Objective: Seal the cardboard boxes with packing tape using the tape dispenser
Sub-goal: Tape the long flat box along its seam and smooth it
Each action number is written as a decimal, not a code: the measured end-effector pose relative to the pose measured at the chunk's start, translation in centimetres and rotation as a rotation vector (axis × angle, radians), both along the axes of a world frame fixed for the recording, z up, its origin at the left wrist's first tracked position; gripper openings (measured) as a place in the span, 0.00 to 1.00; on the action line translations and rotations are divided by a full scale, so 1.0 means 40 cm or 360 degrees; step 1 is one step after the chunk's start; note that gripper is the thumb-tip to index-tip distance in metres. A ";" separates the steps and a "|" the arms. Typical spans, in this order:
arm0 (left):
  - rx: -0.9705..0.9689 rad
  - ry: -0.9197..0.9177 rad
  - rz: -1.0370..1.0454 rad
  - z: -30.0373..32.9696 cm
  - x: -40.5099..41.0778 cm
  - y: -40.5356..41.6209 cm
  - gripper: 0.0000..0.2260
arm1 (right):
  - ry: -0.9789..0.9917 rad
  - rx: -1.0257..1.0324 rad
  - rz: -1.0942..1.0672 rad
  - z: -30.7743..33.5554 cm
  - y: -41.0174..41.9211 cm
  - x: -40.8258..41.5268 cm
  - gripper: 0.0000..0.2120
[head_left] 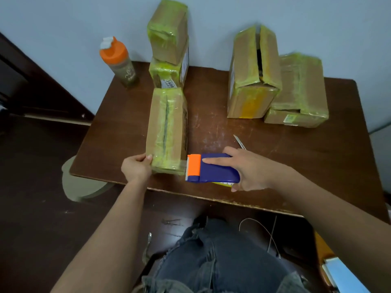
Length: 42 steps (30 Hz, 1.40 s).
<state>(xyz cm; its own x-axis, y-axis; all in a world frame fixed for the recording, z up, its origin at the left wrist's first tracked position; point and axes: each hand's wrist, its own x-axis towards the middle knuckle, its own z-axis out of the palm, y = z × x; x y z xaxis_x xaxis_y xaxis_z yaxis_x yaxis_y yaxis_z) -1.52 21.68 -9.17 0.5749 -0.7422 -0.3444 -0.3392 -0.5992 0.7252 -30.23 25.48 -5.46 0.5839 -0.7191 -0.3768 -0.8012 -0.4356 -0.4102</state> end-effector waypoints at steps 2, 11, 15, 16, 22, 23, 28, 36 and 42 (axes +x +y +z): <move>0.0007 -0.0037 0.0008 -0.005 0.002 0.003 0.13 | 0.0002 -0.0007 0.0017 -0.004 0.012 -0.001 0.52; 0.0048 -0.0021 0.0018 -0.011 0.017 -0.003 0.13 | 0.0118 -0.0043 -0.0009 0.012 0.016 -0.033 0.50; 0.0067 0.0049 0.0033 -0.010 0.021 -0.004 0.14 | 0.0179 -0.0098 -0.0033 0.027 0.001 -0.026 0.44; 0.0078 0.0069 0.0039 -0.008 0.022 -0.006 0.14 | 0.0216 -0.0098 -0.0019 0.033 -0.003 -0.018 0.43; 0.0110 0.0111 0.0055 -0.010 0.017 -0.010 0.15 | 0.0428 -0.0057 -0.0028 0.051 -0.019 0.055 0.36; 0.0121 0.0116 0.0044 -0.010 0.019 -0.010 0.15 | 0.0450 -0.0072 -0.0009 0.056 -0.023 0.071 0.34; 0.0150 0.0146 0.0034 -0.005 0.027 -0.013 0.15 | 0.0533 -0.0068 0.0109 0.093 -0.065 0.150 0.22; 0.0150 0.0210 0.0054 -0.011 0.040 -0.015 0.14 | 0.0933 0.0415 0.0010 0.107 -0.103 0.252 0.16; 0.0154 0.0321 0.0040 -0.035 0.058 -0.031 0.14 | 0.0888 0.0408 -0.0122 0.090 -0.104 0.187 0.24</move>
